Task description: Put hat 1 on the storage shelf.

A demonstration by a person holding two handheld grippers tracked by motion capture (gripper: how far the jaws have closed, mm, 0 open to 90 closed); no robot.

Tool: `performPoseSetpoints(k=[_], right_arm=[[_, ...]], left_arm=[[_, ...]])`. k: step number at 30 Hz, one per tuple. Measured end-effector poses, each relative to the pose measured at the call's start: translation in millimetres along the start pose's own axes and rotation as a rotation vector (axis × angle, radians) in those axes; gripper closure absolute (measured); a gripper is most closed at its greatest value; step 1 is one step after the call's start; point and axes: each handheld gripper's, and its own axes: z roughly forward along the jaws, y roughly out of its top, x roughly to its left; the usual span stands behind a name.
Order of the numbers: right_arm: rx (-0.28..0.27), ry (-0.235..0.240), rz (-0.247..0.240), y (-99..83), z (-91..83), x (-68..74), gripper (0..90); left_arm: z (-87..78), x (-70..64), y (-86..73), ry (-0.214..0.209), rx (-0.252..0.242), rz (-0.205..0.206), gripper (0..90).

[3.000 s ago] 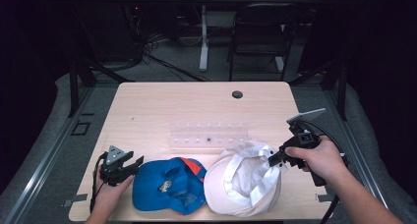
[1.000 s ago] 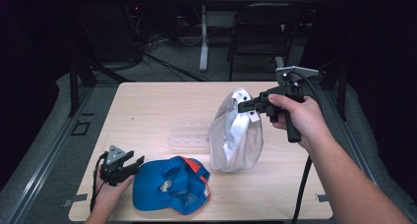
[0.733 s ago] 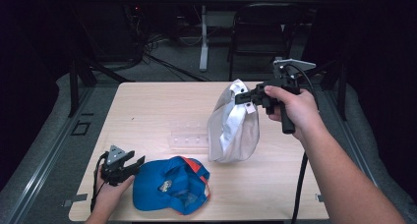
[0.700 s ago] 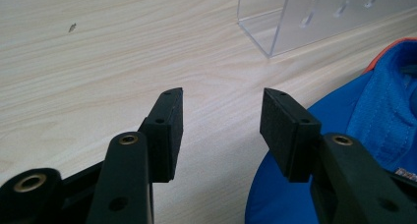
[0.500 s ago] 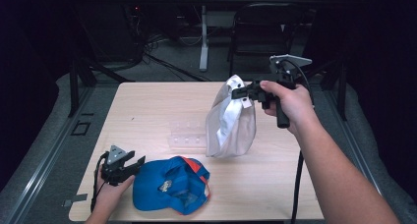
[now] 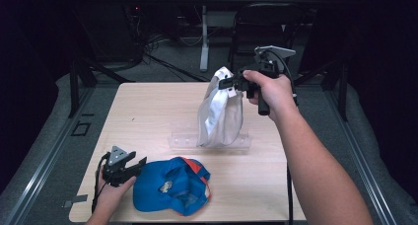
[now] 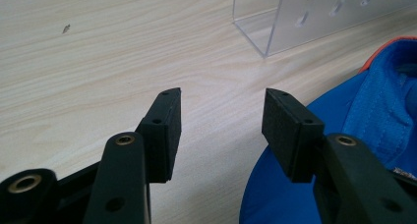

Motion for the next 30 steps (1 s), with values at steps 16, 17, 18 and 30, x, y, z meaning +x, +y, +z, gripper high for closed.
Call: performPoseSetpoints(k=[16,17,18,30], right_arm=[[-0.007,0.005,0.021,16.4,32.5,0.8,81.3],[-0.01,0.006,0.022,16.8,34.8,1.6,81.3],[0.0,0.005,0.022,17.3,35.3,2.0,81.3],[0.009,-0.017,0.02,23.1,53.2,4.1,81.2]], left_arm=[[1.3,-4.0,1.9,0.007,0.0,0.012,49.3],[2.2,-4.2,1.7,0.005,-0.012,0.011,49.3],[2.0,-4.6,2.1,0.004,-0.01,0.009,49.3],[0.3,-19.3,8.9,-0.057,-0.008,0.058,49.1]])
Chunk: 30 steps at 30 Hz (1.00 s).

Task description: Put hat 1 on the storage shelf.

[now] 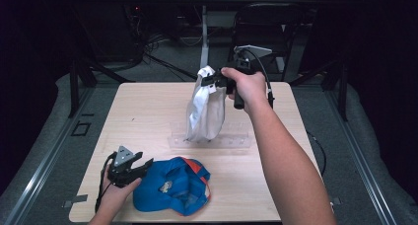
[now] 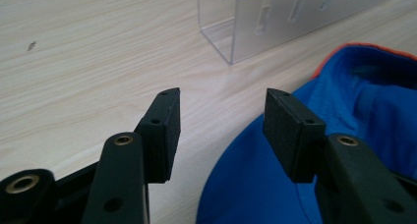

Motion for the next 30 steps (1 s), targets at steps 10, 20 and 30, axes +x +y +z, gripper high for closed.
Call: performPoseSetpoints(k=[10,20,30], right_arm=[[0.005,-0.014,0.002,4.1,4.7,-2.5,81.2],[-0.012,0.009,0.009,5.5,15.6,-2.1,81.1],[-0.02,0.013,0.003,5.6,18.9,-0.5,81.1]], left_arm=[[-1.7,-17.9,20.6,-0.052,-0.023,0.019,47.2],[11.4,-41.1,54.8,-0.078,-0.045,0.106,43.2],[37.1,-58.2,78.3,-0.125,-0.048,0.124,50.3]])
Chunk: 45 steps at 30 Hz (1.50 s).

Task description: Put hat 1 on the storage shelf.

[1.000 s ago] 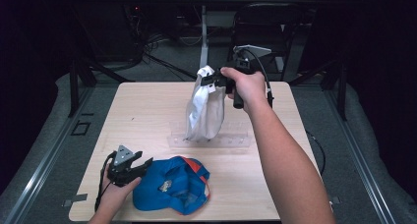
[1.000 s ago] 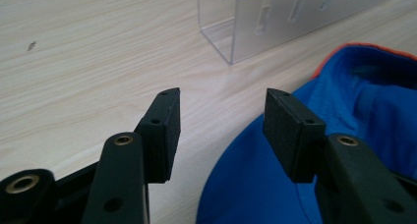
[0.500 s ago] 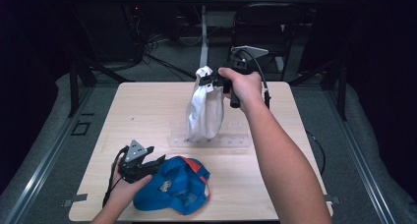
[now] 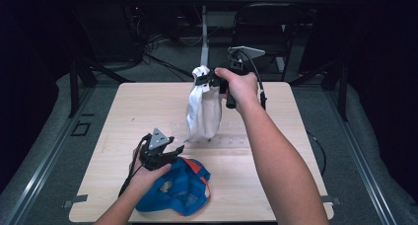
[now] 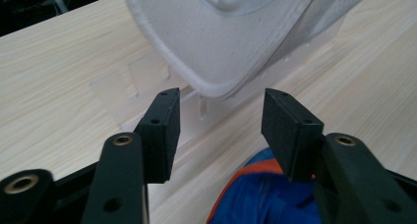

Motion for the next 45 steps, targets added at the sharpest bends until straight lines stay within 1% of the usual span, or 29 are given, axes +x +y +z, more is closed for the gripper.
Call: performPoseSetpoints(k=[1,3,4,7,8,9,10,16,23,26,28,29,31,33,35,38,41,42,44,45], right_arm=[[0.002,-0.001,-0.002,-0.3,-0.5,0.3,81.1],[0.005,-0.004,-0.007,-0.6,-1.2,0.1,81.1],[0.004,-0.005,-0.007,-0.8,-1.4,0.1,81.1],[0.004,-0.004,-0.011,-1.9,-1.9,0.4,81.1],[0.006,-0.005,-0.014,-2.9,-1.9,0.8,81.1],[0.006,-0.005,-0.014,-2.9,-1.9,0.8,81.1],[0.007,-0.006,-0.018,-4.1,-1.4,1.3,81.1],[0.009,0.002,-0.024,-5.8,-0.2,2.8,81.1],[0.014,0.004,-0.023,-6.7,3.2,3.4,81.1],[0.016,0.006,-0.025,-6.9,4.6,3.6,81.1],[0.016,0.007,-0.026,-7.1,4.7,4.4,81.1],[0.018,0.007,-0.026,-7.2,4.8,4.7,81.1],[0.015,0.008,-0.029,-7.1,4.6,5.0,81.1],[0.014,0.008,-0.029,-7.0,4.7,5.1,81.1],[0.013,0.008,-0.03,-7.1,5.0,5.2,81.1],[0.019,0.008,-0.031,-7.8,6.2,5.8,81.1],[0.02,0.01,-0.033,-8.3,7.2,7.2,81.2],[0.022,0.011,-0.035,-8.3,7.6,7.6,81.1],[0.02,0.011,-0.035,-8.3,8.2,7.8,81.2],[0.02,0.012,-0.035,-8.3,8.5,7.8,81.2]], left_arm=[[1.3,-1.2,1.5,-0.003,0.0,0.005,52.6],[5.1,-5.3,5.4,0.013,0.002,0.019,52.8],[6.8,-7.0,7.1,0.016,0.003,0.025,54.4],[11.8,-10.4,10.4,0.031,0.013,0.053,64.0],[12.8,-10.5,10.5,0.031,0.016,0.054,69.6],[13.3,-10.2,10.6,0.023,0.024,0.055,69.6],[14.8,-10.5,9.7,0.024,0.02,0.059,74.7],[13.6,-7.4,9.0,0.027,0.018,0.066,80.2],[11.3,-0.5,8.2,0.009,0.014,0.062,82.0],[11.2,1.2,7.5,0.007,0.004,0.079,82.6],[10.7,3.1,7.5,-0.001,0.008,0.084,82.7],[11.3,3.7,7.1,-0.003,0.0,0.082,82.7],[11.2,5.3,7.1,-0.014,0.001,0.085,82.7],[11.7,5.9,6.7,-0.016,-0.007,0.095,82.7],[12.1,6.7,6.4,-0.023,-0.009,0.091,82.7],[11.2,8.1,5.5,-0.028,-0.006,0.105,82.9],[11.8,11.2,5.1,-0.035,-0.018,0.102,82.9],[11.9,12.6,5.1,-0.047,-0.018,0.096,82.8],[12.5,14.1,4.6,-0.058,-0.024,0.091,82.8],[12.6,14.5,4.3,-0.063,-0.015,0.09,82.7]])
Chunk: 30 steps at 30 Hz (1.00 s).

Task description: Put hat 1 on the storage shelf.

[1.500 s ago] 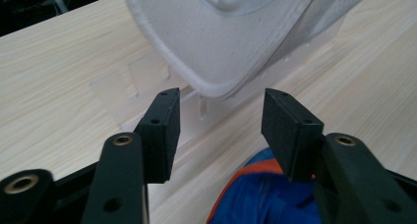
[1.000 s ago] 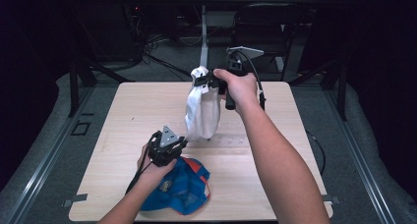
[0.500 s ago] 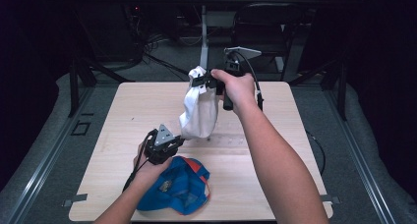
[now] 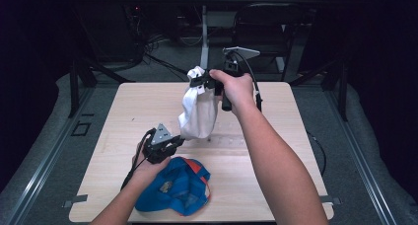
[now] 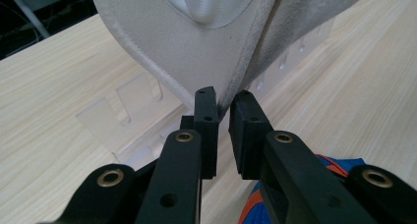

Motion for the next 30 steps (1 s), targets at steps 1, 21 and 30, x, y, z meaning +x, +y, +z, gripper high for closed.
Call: performPoseSetpoints(k=[1,21,30], right_arm=[[0.001,0.001,0.001,0.0,0.5,-0.1,81.2],[0.046,-0.034,-0.003,-3.0,20.2,-9.5,81.2],[0.054,-0.046,-0.002,-4.8,23.6,-16.6,81.1]], left_arm=[[0.7,-0.6,-1.0,0.002,0.0,0.005,82.7],[-0.1,1.1,-21.1,0.022,0.012,-0.147,85.3],[2.5,0.8,-24.3,0.012,0.038,-0.175,85.6]])
